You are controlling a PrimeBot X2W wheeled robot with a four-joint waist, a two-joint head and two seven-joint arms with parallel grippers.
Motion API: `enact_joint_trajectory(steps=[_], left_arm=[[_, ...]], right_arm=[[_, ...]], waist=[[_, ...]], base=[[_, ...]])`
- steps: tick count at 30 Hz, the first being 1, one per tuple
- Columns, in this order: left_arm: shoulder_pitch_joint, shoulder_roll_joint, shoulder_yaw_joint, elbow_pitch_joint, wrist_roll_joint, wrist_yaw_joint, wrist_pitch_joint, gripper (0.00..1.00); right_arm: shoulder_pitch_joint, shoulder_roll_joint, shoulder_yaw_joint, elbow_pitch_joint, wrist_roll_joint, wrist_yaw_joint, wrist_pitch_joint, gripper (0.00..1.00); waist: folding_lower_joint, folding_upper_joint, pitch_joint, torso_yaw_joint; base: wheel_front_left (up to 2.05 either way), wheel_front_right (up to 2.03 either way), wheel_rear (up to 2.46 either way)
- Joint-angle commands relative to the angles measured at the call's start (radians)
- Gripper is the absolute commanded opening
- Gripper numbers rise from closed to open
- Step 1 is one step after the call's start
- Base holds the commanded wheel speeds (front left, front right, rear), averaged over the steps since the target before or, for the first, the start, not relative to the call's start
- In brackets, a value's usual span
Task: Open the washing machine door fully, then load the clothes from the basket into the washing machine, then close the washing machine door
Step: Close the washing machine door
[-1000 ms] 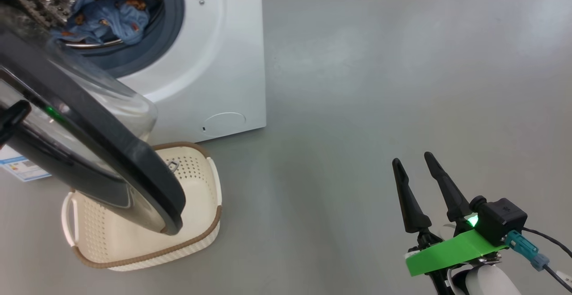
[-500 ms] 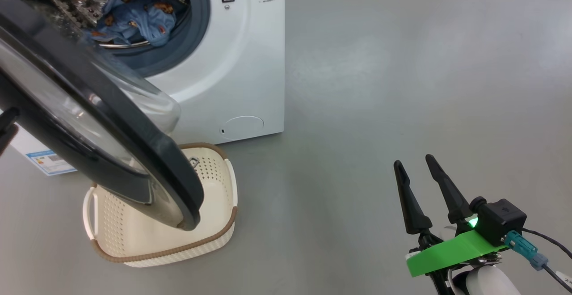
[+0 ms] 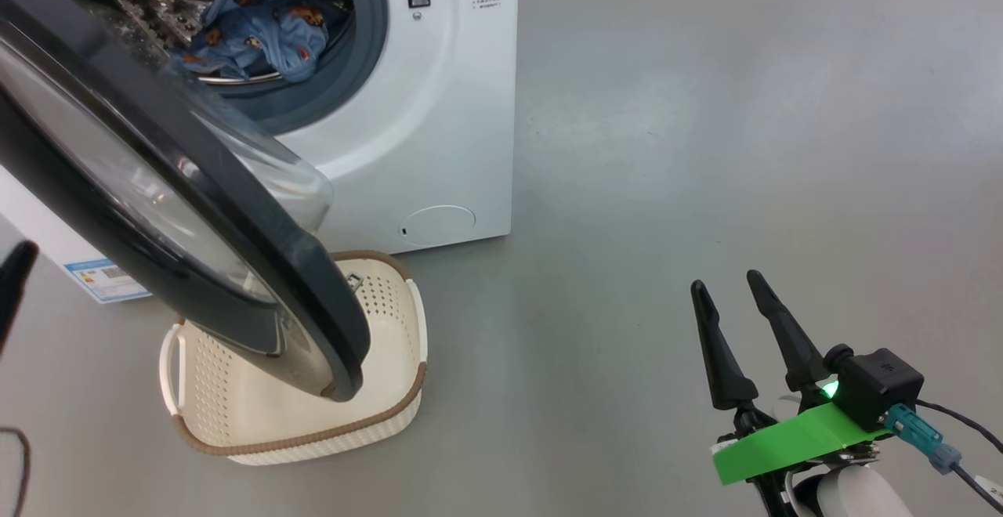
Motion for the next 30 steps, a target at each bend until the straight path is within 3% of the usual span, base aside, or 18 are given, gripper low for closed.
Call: enact_joint_trajectory(steps=[1,10,15,18,30], left_arm=[[0.011,0.069,0.023,-0.04,0.033,-0.005,-0.054,1.0],[0.141,0.151,-0.124,-0.022,0.215,-0.005,-0.407,1.0],[0.157,0.157,-0.184,0.067,0.348,-0.005,-0.605,1.0],[0.151,0.13,-0.197,0.129,0.415,0.0,-0.704,1.0],[0.16,0.046,-0.221,0.211,0.584,0.004,-0.804,1.0]], right_arm=[[-0.011,-0.004,0.021,-0.026,-0.011,0.005,-0.008,1.0],[-0.006,-0.004,0.014,-0.025,-0.02,0.005,-0.008,1.0],[-0.007,-0.006,0.014,-0.022,-0.02,0.005,-0.008,1.0],[-0.005,-0.006,0.016,-0.02,-0.018,0.005,-0.008,1.0],[0.001,-0.007,0.0,-0.033,-0.019,0.005,-0.008,1.0]], waist=[[0.0,-0.0001,-0.002,0.0],[0.0,-0.0001,-0.007,0.006],[0.0,-0.0001,-0.012,0.011],[0.0,-0.0001,-0.015,0.013],[0.0,-0.0001,-0.002,0.022]], base=[[0.0,0.0,0.0],[0.0,0.0,0.0],[0.0,0.0,0.0],[0.0,0.0,0.0],[0.0,0.0,0.0]])
